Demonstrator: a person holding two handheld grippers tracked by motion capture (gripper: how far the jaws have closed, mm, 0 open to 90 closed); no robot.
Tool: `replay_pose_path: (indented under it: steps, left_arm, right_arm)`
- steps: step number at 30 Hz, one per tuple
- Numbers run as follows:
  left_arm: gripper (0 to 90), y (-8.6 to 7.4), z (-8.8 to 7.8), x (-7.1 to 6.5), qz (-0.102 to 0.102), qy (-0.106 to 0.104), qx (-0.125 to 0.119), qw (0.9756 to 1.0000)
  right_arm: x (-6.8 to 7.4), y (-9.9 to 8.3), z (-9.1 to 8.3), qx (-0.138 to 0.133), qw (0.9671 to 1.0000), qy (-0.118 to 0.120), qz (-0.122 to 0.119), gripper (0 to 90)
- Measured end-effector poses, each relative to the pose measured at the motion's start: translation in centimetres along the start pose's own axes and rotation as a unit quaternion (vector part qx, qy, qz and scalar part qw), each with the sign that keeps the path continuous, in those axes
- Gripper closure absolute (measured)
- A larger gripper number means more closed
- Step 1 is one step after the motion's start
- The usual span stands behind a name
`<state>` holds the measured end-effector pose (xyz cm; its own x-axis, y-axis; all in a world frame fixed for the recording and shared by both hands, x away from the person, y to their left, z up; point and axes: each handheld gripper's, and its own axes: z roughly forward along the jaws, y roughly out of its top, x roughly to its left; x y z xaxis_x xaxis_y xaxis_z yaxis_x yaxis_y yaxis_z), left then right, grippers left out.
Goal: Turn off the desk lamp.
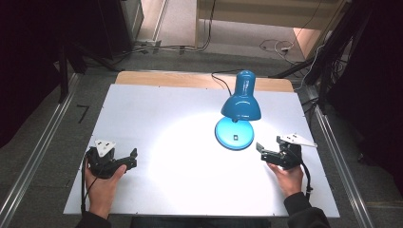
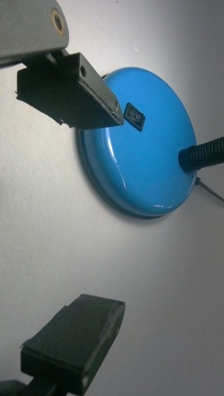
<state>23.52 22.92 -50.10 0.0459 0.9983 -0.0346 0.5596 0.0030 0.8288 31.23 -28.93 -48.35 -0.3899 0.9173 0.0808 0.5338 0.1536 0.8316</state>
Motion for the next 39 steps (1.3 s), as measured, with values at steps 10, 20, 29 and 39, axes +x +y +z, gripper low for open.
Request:
replay_pose_path:
  steps: [10, 20, 29, 39]
  left_arm:
    - [1.1, 0.0, 0.0, 0.1, -0.004, 0.0, 0.0, 1.0]
    - [1.1, 0.0, 0.1, 0.1, -0.006, -0.002, 0.001, 1.0]
    - [1.1, 0.0, 0.1, 0.2, -0.011, -0.007, 0.001, 0.9999]
    - [1.0, -0.1, 0.1, 0.2, -0.011, -0.007, 0.001, 0.9999]
  right_arm:
    - [0.2, 0.3, 0.4, -0.005, 0.9999, 0.004, 0.008, 9.3]
    - [0.8, 0.6, 1.1, -0.008, 0.9999, 0.007, 0.002, 11.4]
    - [1.2, 0.7, 1.7, -0.006, 0.9999, 0.009, -0.008, 12.9]
    - [1.7, 0.9, 2.1, -0.012, 0.9999, 0.007, -0.01, 23.5]
